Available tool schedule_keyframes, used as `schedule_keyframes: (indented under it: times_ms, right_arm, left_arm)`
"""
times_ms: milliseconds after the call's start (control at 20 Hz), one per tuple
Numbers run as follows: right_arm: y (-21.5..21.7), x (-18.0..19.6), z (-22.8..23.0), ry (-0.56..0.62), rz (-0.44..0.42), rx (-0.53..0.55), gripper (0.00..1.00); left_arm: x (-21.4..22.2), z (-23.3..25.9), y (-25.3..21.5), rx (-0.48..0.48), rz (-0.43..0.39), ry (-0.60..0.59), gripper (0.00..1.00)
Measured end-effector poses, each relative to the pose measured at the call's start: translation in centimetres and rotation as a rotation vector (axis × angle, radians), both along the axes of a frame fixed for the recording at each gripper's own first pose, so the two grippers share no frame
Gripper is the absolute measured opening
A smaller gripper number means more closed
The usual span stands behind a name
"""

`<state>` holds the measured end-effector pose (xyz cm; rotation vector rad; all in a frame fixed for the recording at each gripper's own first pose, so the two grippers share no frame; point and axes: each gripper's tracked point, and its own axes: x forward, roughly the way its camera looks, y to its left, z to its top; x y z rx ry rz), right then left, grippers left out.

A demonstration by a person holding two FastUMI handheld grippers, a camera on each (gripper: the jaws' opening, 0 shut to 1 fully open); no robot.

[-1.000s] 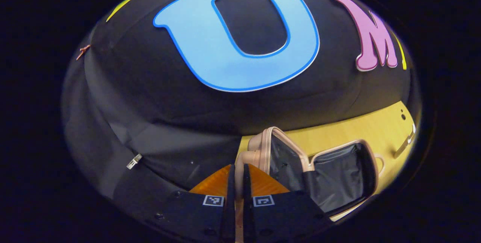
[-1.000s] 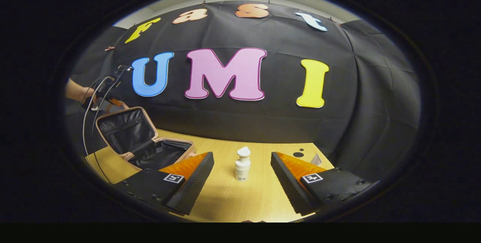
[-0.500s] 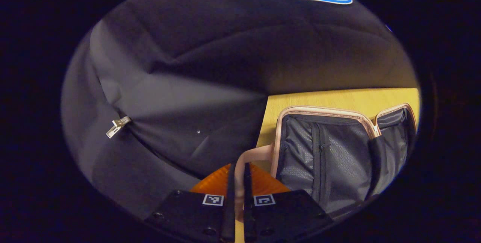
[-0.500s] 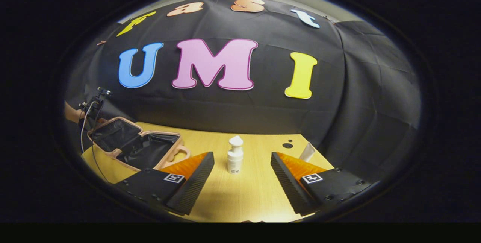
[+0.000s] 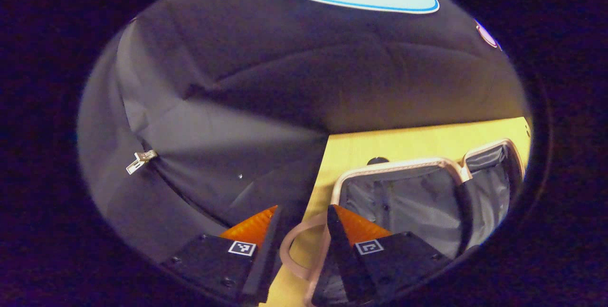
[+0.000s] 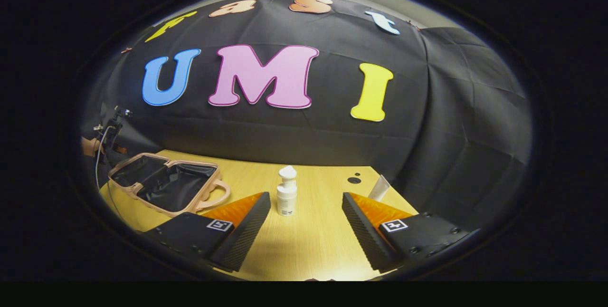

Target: First open the suitcase, pack the skin care products into it, and then close the suitcase.

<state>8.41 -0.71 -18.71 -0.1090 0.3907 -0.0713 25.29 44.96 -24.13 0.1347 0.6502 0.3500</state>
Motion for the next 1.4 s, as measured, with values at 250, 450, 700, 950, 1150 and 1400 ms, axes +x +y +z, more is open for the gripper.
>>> schedule_keyframes:
  times_ms: [250, 450, 700, 950, 1150, 1400]
  right_arm:
    - [-1.7, 0.8, 0.2, -0.027, -0.010, 0.001, 0.97]
    - [-3.6, 1.4, 0.4, -0.044, -0.021, 0.001, 0.97]
    - [-6.3, 1.3, -0.5, -0.041, -0.042, -0.009, 0.97]
    - [-8.9, 1.5, -2.1, -0.037, -0.078, -0.010, 0.96]
    - [-11.6, 1.9, -3.7, -0.033, -0.108, -0.018, 0.97]
    - [-15.0, 1.7, -5.1, -0.034, -0.166, -0.016, 0.97]
  left_arm:
    - [0.5, 6.9, -9.9, -0.130, -0.071, -0.279, 0.98]
    - [-1.0, 11.7, -19.3, -0.149, -0.136, -0.465, 0.98]
    - [-3.1, 11.0, -34.0, -0.241, -0.299, -0.507, 0.99]
    - [-4.3, 7.7, -47.2, -0.305, -0.459, -0.483, 0.99]
    - [-5.3, 4.4, -56.7, -0.348, -0.594, -0.436, 0.99]
    - [-3.1, 0.2, -66.0, -0.366, -0.729, -0.380, 0.99]
